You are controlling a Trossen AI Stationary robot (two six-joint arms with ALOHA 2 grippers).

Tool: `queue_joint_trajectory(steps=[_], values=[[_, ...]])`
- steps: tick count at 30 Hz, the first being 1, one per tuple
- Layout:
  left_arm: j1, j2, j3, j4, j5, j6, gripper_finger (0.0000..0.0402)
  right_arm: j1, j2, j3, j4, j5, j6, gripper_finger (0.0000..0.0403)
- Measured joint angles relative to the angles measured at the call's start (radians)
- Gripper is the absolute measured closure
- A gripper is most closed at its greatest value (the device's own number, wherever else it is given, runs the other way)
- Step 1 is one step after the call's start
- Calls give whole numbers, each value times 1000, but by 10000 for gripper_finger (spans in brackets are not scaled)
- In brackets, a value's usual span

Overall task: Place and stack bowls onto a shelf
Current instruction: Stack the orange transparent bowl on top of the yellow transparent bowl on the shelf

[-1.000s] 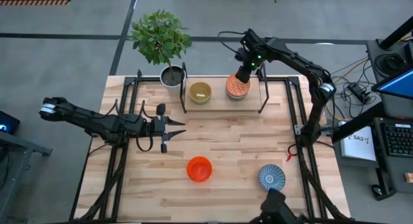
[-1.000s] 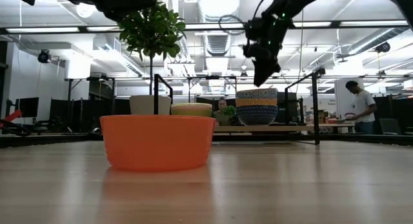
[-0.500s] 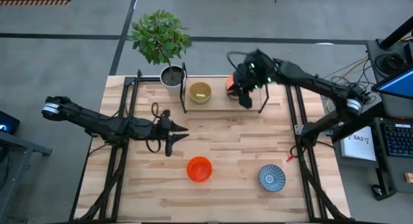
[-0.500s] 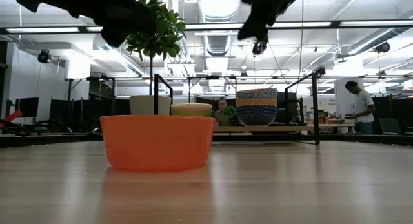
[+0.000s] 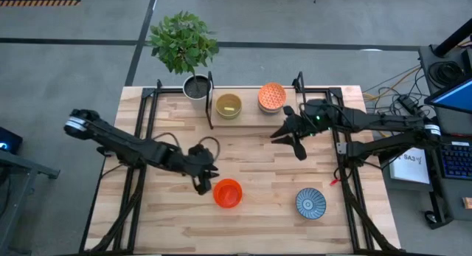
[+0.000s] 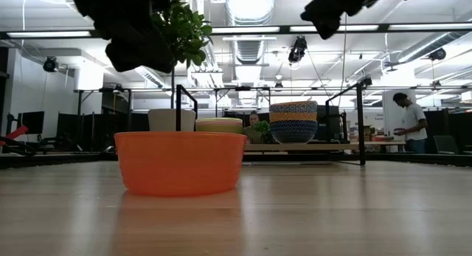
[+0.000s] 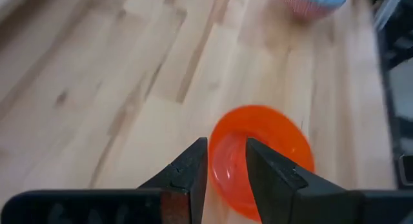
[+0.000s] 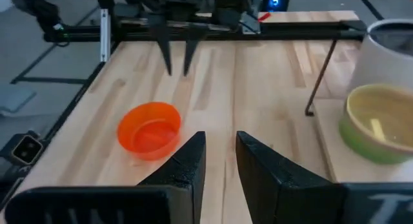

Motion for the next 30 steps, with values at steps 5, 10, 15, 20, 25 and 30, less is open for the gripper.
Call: queue_joint_trajectory(steps=[5, 10, 15, 20, 25, 30], values=[[-29, 154, 134, -147, 20, 26, 304, 58, -52, -116, 65, 83, 33, 330], [-28, 274, 213, -254, 18, 31, 264, 99, -70, -201, 146, 88, 46, 328], [-29, 355, 235, -262, 18, 32, 206, 122, -70, -263, 192, 90, 60, 331], [-27, 391, 251, -259, 22, 19, 175, 123, -70, -274, 205, 90, 33, 332], [-24, 423, 250, -250, 23, -30, 180, 123, -70, -274, 204, 90, 18, 328], [-23, 472, 249, -240, 40, -37, 198, 123, -70, -274, 200, 90, 4, 333]])
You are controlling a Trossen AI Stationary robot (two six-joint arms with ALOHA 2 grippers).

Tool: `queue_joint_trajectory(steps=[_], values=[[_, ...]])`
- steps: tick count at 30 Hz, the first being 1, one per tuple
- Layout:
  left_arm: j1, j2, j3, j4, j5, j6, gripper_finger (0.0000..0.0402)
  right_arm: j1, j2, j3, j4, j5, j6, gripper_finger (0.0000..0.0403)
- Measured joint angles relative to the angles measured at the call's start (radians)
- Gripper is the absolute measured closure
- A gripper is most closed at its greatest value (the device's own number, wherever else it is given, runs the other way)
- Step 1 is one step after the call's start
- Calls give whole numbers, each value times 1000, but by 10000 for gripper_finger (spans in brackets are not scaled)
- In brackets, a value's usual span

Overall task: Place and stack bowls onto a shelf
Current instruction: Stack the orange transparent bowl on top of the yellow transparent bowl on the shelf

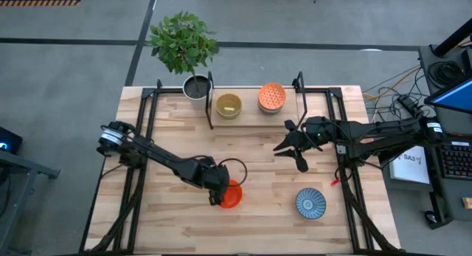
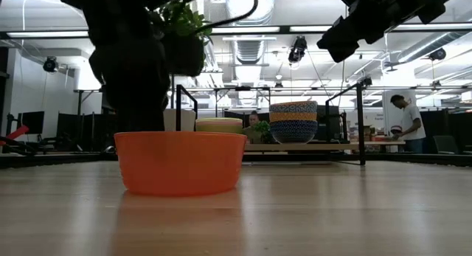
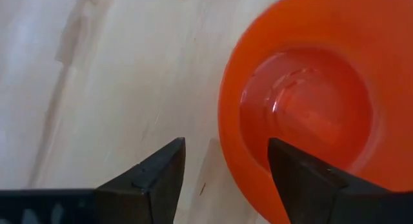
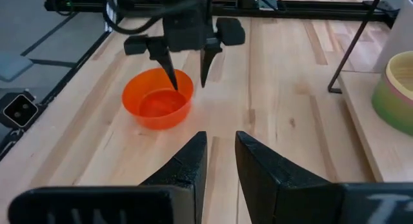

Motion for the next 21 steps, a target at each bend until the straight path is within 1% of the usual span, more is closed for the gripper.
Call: queue_joint_trajectory(steps=[4, 7, 10, 14, 15, 21], values=[[0, 16, 2, 2, 2, -2, 220, 0, 0, 0, 0, 0, -4, 334], [-1, 16, 3, 5, 3, -3, 248, 0, 0, 0, 0, 0, -6, 333], [-1, 16, 3, 5, 3, -13, 293, 0, 0, 0, 0, 0, -6, 334], [2, 15, 3, 5, -2, -61, 379, 0, 0, 0, 0, 0, -9, 334], [2, 10, 3, 4, -2, -69, 390, 0, 0, 0, 0, 0, -9, 333], [27, -55, 3, 4, 1, -107, 400, 0, 0, 0, -2, 1, -8, 335]])
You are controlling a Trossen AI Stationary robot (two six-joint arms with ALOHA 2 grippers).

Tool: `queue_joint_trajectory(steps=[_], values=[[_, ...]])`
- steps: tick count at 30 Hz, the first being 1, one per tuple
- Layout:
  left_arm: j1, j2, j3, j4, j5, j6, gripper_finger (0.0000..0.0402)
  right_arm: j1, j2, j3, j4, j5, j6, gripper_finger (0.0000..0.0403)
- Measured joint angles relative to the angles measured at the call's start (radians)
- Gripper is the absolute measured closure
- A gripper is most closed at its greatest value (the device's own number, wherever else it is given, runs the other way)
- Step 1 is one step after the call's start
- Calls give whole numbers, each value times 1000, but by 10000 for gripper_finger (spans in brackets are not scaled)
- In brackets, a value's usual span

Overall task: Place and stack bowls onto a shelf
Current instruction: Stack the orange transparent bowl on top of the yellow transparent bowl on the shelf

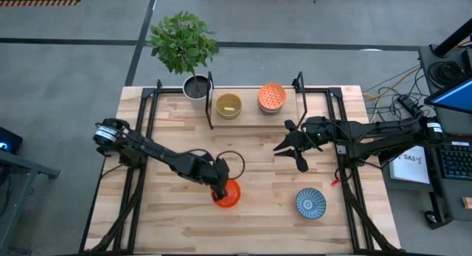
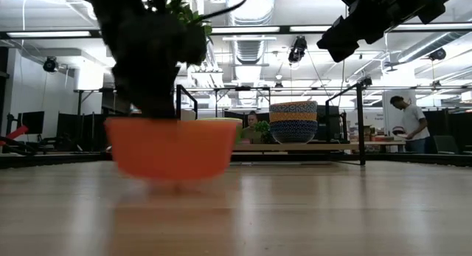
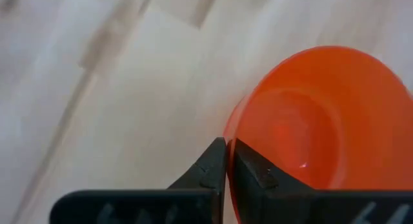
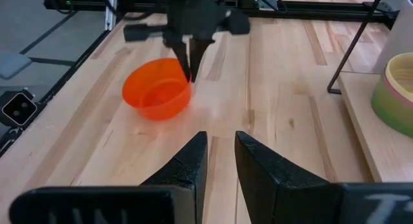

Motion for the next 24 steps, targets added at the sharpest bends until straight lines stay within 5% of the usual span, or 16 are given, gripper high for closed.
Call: queue_joint_trajectory(steps=[12, 24], values=[[207, -209, 0, 4, -1, 42, 401, 0, 0, 0, 0, 0, -12, 338], [488, -275, 1, 125, -181, 115, 401, 0, 0, 0, 0, 0, -20, 339]])
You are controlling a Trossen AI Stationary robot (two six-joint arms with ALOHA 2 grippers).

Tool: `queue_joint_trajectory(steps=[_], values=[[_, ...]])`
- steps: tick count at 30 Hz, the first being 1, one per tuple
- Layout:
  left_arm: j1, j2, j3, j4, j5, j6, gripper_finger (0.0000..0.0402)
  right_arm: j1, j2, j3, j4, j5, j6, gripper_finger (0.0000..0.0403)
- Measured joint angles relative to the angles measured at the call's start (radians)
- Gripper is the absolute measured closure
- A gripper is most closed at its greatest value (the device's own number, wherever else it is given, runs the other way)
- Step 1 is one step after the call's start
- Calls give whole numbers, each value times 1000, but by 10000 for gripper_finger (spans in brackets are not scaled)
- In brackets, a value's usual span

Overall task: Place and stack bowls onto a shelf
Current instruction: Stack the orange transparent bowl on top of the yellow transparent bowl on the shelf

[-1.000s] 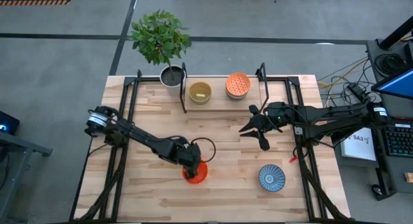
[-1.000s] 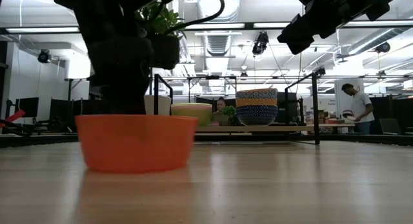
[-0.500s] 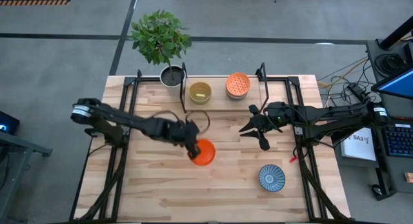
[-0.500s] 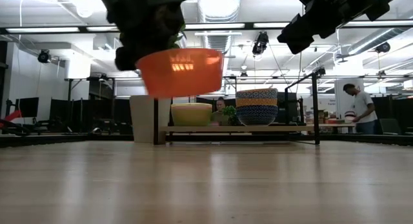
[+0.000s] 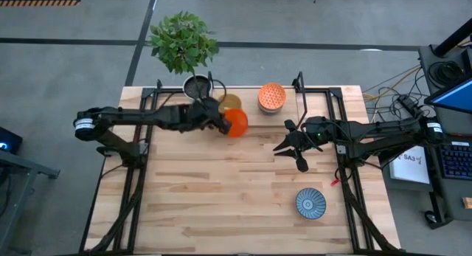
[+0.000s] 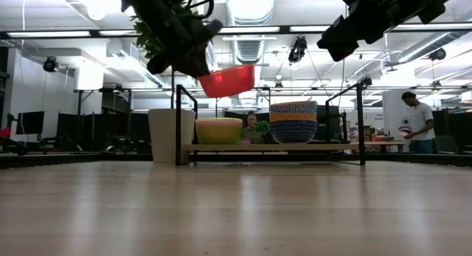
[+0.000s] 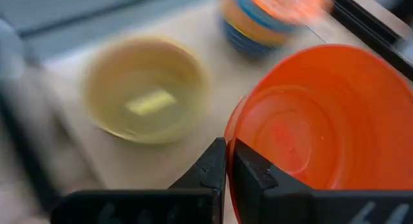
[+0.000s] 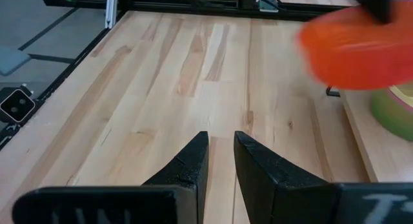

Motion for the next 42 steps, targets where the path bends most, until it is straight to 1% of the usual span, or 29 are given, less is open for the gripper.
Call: queue_joint_trajectory(steps=[3, 8, 14, 20, 23, 26, 30, 38, 42], values=[[30, 0, 0, 2, -108, -46, 402, 0, 0, 0, 0, 0, -2, 341], [68, 0, 0, 2, -183, -69, 402, 0, 0, 0, 0, 0, -19, 342], [78, 1, 0, 2, -341, -95, 402, 0, 0, 0, 0, 0, -29, 344], [78, 13, 0, 18, -415, -97, 402, 0, 0, 0, -1, 0, -31, 342], [78, 49, 0, 57, -442, -102, 402, 0, 0, 0, -2, 0, -32, 343], [80, 93, 0, 104, -440, -94, 401, 0, 0, 0, -6, 0, -32, 344], [99, 117, 30, 56, -447, -94, 401, 0, 0, 0, -7, 0, -30, 342], [118, 166, 83, 40, -450, -66, 401, 0, 0, 0, -7, 0, -47, 344], [120, 188, 90, 28, -451, -68, 401, 0, 0, 0, -6, 0, -40, 340]])
